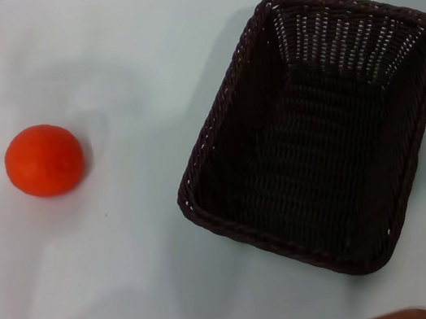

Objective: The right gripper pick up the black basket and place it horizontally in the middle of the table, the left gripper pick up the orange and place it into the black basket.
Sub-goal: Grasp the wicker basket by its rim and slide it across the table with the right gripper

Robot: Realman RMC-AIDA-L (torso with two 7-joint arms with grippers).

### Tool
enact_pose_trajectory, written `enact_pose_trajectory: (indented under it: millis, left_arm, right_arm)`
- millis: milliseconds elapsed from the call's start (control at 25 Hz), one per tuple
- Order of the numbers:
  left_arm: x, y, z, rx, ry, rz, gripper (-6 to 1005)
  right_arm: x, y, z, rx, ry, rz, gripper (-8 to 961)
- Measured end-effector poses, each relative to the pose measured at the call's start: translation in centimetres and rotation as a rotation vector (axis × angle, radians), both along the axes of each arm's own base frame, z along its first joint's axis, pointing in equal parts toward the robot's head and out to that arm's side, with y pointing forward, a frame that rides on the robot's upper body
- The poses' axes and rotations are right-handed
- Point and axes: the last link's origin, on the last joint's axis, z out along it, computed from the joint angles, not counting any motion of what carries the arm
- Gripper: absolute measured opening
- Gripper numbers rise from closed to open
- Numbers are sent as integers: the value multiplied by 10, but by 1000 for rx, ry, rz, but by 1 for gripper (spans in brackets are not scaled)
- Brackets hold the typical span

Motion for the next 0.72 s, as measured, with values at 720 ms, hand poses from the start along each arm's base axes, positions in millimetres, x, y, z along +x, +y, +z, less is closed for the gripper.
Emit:
enact_pose_trajectory:
  millis: [720]
  left_arm:
    - [1, 1, 0, 0, 0, -5, 807]
  right_arm:
    - [-20, 32, 28, -532, 101, 265, 867]
